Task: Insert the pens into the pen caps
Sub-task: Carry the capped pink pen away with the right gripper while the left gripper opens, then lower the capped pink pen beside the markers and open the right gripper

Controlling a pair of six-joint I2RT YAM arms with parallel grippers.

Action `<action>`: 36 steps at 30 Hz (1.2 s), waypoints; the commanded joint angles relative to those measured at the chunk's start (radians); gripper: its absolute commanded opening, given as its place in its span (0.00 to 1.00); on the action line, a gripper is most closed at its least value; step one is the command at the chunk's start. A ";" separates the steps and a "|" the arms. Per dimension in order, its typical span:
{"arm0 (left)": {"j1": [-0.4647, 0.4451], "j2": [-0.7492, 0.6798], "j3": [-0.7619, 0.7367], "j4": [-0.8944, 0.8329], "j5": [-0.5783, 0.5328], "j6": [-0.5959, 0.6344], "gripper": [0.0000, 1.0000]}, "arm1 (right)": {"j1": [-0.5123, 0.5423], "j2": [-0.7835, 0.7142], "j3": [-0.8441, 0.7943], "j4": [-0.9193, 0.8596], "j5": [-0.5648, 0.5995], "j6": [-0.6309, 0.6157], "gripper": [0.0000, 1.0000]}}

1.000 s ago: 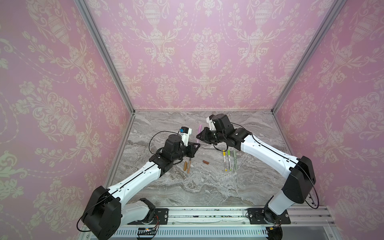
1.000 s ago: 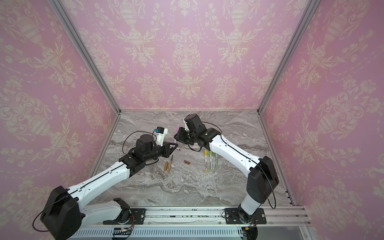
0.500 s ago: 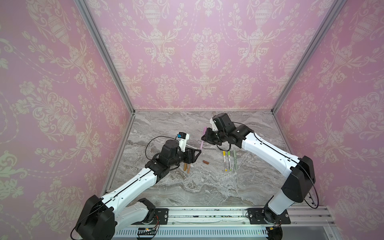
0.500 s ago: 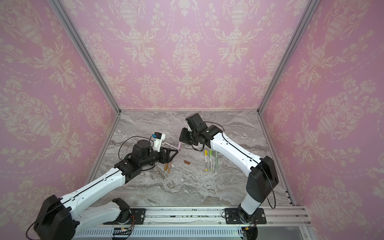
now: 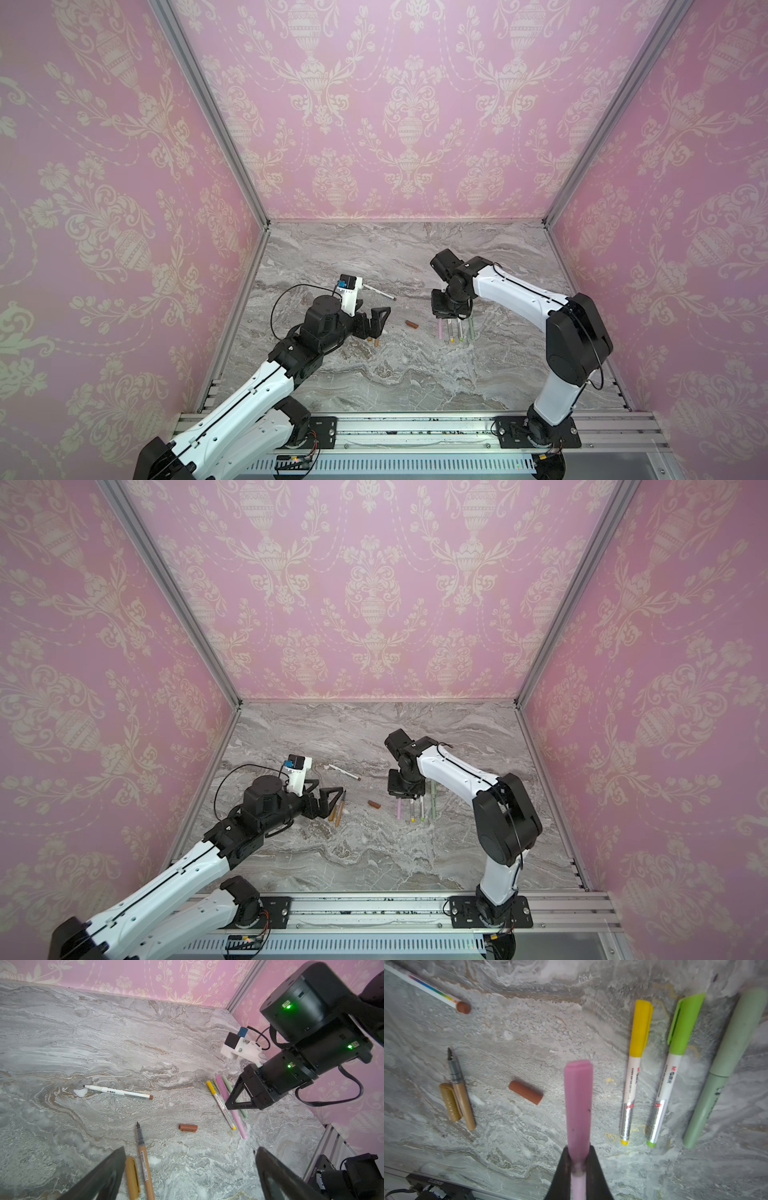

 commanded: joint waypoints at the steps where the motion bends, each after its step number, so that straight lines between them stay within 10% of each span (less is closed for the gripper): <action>1: 0.001 0.024 0.018 0.022 -0.011 0.026 0.99 | -0.003 0.051 -0.002 -0.020 0.028 -0.052 0.00; 24: 0.001 0.042 0.035 0.033 -0.018 0.019 0.99 | -0.027 0.206 0.064 0.045 0.023 -0.060 0.14; 36: 0.001 -0.024 0.016 -0.054 -0.079 -0.032 0.99 | -0.014 0.029 0.086 0.037 0.023 -0.052 0.32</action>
